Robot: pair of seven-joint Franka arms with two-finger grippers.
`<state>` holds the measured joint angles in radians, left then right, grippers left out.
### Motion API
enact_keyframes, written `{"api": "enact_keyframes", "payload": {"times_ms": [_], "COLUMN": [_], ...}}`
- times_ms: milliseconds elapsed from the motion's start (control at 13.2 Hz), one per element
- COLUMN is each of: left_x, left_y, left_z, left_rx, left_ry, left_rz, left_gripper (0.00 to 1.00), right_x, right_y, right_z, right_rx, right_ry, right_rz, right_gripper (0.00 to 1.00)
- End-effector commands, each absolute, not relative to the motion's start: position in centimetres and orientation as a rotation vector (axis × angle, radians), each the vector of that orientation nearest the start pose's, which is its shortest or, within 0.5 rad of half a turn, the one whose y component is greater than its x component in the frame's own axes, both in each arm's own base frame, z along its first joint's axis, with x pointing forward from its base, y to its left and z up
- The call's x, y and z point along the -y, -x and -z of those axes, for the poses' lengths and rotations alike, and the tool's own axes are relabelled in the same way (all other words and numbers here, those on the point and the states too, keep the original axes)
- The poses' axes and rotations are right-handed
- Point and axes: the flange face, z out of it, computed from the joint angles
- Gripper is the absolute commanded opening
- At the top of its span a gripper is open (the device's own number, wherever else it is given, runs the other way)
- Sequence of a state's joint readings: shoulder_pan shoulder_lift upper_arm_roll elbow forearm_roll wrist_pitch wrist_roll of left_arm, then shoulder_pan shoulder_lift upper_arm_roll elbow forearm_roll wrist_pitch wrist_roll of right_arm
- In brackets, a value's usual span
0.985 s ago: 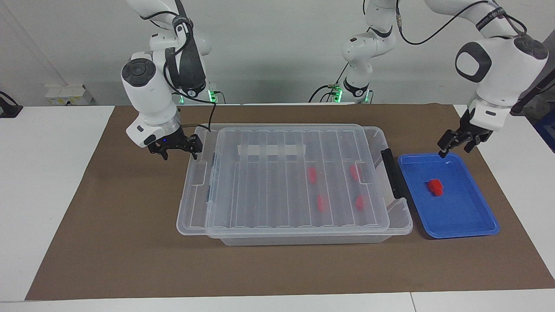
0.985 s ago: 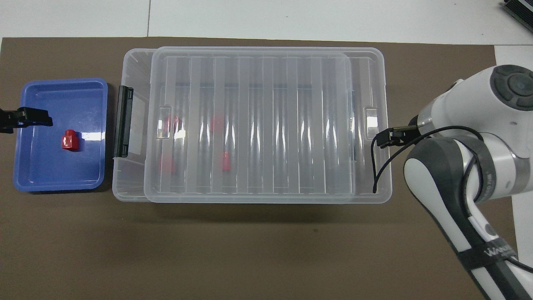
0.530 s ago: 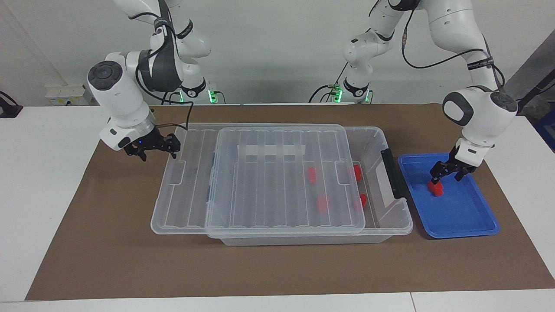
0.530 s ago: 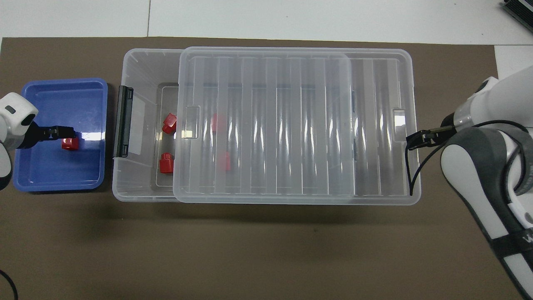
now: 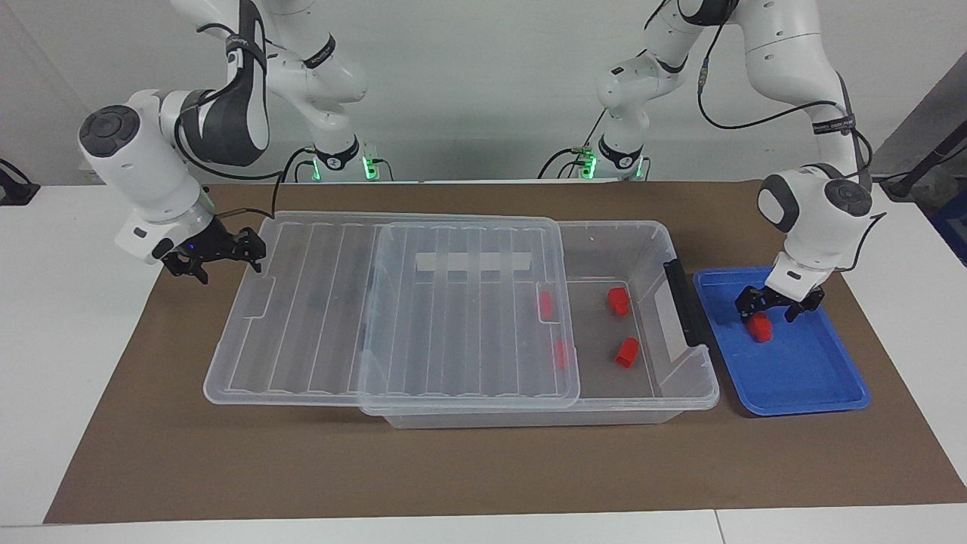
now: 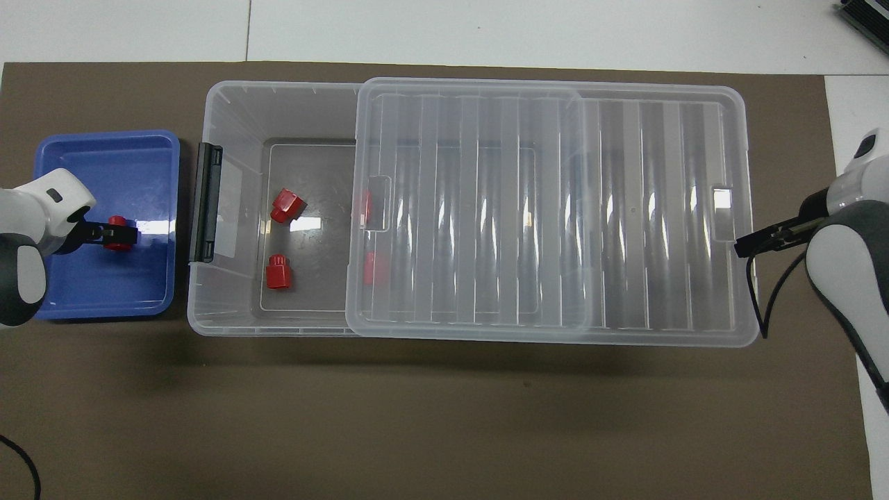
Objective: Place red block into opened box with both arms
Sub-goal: 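Slide the lid away from the tray with the right gripper while the left gripper grasps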
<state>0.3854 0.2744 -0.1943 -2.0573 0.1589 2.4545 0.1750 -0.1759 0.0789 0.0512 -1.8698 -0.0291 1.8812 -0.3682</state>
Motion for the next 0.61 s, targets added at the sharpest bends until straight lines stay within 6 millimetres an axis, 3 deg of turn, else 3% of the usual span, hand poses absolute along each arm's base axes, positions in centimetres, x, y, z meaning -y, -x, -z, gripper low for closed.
{"api": "enact_keyframes", "payload": {"times_ms": [0,227,379,530], "left_x": [-11.5,-11.6,-11.2,-10.6], "left_y": [-58.4,-58.3,-58.0,-57.8], "left_z": [-31.2,-30.8,-30.0,-29.4], "left_rx": [-0.057,-0.037,-0.02,-0.01], "left_ry": [3.044,3.047,3.049,3.052], "left_rz": [0.206,0.201,0.245,0.264], "left_gripper": [0.99,0.98,0.92,0.87], "right_x": [8.4,8.3,7.3,4.9], "right_y": [-56.3,-56.4,-56.1,-55.6], "right_z": [-46.7,-47.0,-48.5,-50.1], "right_rx": [0.47,0.462,0.393,0.26], "right_ry": [3.129,3.131,3.149,3.171], "right_rz": [-0.122,-0.122,-0.098,-0.08], "right_gripper": [0.99,0.99,0.99,0.99]}}
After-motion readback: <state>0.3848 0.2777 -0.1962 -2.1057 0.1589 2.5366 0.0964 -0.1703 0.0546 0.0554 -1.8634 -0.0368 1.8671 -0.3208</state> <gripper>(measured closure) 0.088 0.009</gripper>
